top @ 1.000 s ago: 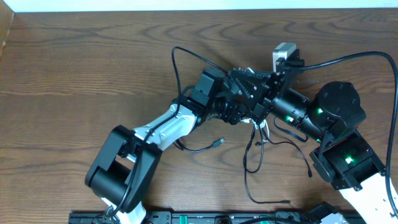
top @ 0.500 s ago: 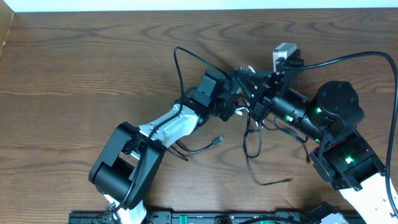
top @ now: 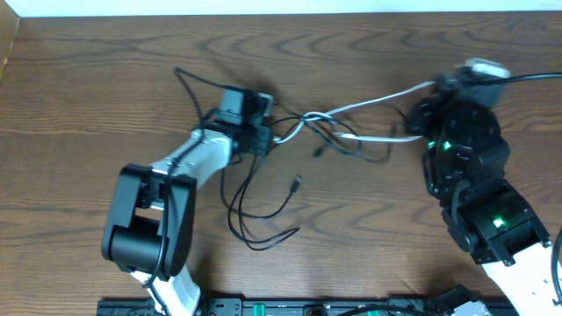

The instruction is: Untangle cables

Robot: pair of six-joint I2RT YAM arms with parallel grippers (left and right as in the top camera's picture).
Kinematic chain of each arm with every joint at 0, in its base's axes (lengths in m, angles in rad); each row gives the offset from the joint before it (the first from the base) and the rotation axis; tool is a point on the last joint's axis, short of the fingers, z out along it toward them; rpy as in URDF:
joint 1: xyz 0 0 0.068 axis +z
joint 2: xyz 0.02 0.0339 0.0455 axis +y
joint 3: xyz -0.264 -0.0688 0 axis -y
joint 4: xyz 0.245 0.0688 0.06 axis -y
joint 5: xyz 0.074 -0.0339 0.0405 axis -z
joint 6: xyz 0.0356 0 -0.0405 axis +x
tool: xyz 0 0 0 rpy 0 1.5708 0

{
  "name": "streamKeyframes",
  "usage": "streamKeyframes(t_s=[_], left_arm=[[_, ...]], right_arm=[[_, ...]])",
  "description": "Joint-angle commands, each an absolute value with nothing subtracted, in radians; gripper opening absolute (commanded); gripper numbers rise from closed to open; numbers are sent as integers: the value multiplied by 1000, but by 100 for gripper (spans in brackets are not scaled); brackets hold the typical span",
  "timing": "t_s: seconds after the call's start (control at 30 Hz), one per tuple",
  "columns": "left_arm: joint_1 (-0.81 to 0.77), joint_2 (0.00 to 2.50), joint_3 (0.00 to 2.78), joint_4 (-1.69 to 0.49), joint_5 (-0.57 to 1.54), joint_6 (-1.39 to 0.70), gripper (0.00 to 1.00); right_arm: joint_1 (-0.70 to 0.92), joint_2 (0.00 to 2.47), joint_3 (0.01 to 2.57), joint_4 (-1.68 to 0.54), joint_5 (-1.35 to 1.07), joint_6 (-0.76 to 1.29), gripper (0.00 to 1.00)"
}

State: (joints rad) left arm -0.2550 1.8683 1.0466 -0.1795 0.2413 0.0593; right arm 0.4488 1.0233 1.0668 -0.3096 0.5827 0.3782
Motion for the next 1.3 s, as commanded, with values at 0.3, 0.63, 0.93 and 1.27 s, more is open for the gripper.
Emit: streamKeyframes(t_s=[0.3, 0.63, 0.93, 1.27], left_arm=[[-54, 1752, 1044, -360, 227, 92, 7], [-36, 1599, 1044, -404, 282, 93, 8], [-72, 1474, 1044, -420, 753, 93, 16], [-257, 1464, 1044, -595, 507, 203, 28]], right_arm=[[271, 1005, 1083, -303, 1286, 389, 1], [232, 1006, 1082, -327, 920, 389, 6], [240, 1100, 1082, -361, -103, 387, 59], [273, 1340, 1082, -682, -20, 688, 99]])
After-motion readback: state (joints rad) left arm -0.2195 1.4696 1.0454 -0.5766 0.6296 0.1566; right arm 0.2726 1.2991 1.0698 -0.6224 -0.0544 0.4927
